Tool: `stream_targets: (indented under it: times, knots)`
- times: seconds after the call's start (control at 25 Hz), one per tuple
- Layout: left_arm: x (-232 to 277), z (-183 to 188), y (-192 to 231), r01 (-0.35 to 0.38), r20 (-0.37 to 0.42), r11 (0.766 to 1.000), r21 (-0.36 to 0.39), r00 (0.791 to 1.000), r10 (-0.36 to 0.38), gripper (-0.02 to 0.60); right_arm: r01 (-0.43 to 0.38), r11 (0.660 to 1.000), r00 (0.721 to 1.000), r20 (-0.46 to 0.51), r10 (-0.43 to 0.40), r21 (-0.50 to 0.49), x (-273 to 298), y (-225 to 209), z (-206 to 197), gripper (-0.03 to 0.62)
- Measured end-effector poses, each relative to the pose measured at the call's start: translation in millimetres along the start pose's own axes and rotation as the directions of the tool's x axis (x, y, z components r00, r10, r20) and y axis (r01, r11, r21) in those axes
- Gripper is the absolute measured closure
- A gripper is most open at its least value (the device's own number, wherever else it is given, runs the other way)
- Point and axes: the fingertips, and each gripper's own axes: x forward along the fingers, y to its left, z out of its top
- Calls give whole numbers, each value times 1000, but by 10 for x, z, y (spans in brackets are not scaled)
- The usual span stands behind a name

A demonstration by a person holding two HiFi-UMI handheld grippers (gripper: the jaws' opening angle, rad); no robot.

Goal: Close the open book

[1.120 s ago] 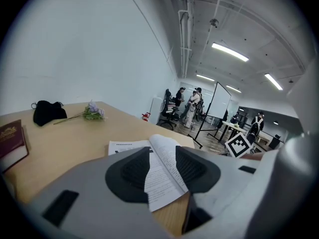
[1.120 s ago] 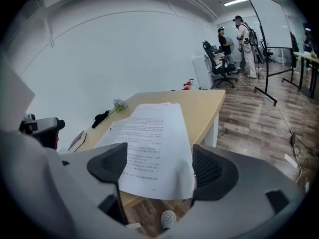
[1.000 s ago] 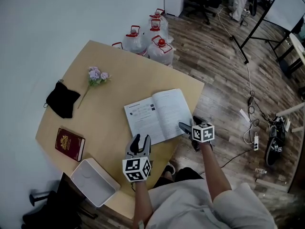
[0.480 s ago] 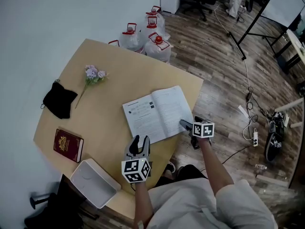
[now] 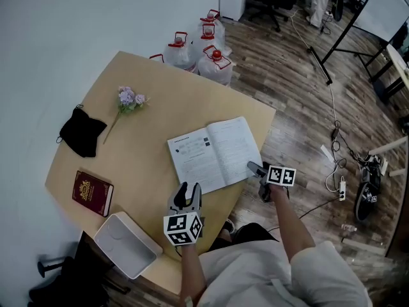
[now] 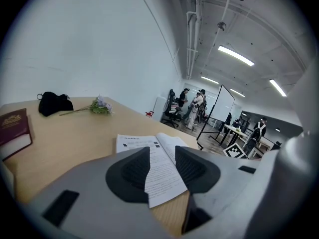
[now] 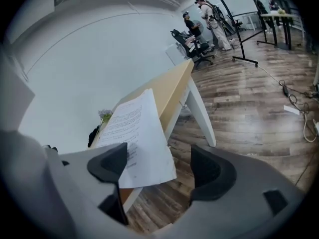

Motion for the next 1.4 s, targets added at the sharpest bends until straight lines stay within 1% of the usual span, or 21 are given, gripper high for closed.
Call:
stream_targets:
  times: [0.04, 0.12, 0.2, 0.24, 0.44, 0.72, 0.84, 1.0, 1.24, 1.4]
  knots:
    - [1, -5, 6, 0, 0, 1000, -1, 1000, 0, 413, -17, 1000, 1000, 2, 17, 19, 6, 13, -8, 194]
    - [7, -7, 3, 1, 1, 1000, -3, 1000, -1, 413, -49, 998, 999, 8, 49, 41, 12, 69, -13, 246]
    - [12, 1, -11, 4, 4, 1000, -3, 1000, -4, 413, -63, 997, 998, 15, 63, 38, 5, 132, -14, 312]
    - [15, 6, -16, 4, 5, 1000, -2, 1000, -4, 413, -62, 998, 998, 18, 61, 31, 0, 155, -12, 335]
    - [29, 31, -36, 6, 9, 1000, 5, 1000, -6, 414, -27, 1000, 999, 20, 26, 8, -24, 210, -2, 376]
    - [-5, 84, 4, -7, 23, 1000, 7, 1000, 7, 414, 71, 994, 997, 33, -69, -78, -105, 308, 28, 490]
    - [-22, 77, 22, -12, 24, 1000, 4, 1000, 12, 414, 92, 991, 995, 37, -89, -95, -139, 336, 40, 513]
    - [-34, 84, 37, -12, 26, 1000, 3, 1000, 12, 414, 91, 990, 995, 62, -84, -106, -170, 425, 80, 562]
    - [-76, 78, 21, -12, 31, 1000, 2, 999, 12, 414, 89, 990, 994, 68, -82, -108, -215, 477, 105, 577]
    - [-101, 86, 41, -16, 34, 1000, 2, 999, 16, 415, 64, 990, 996, 76, -55, -124, -265, 523, 141, 577]
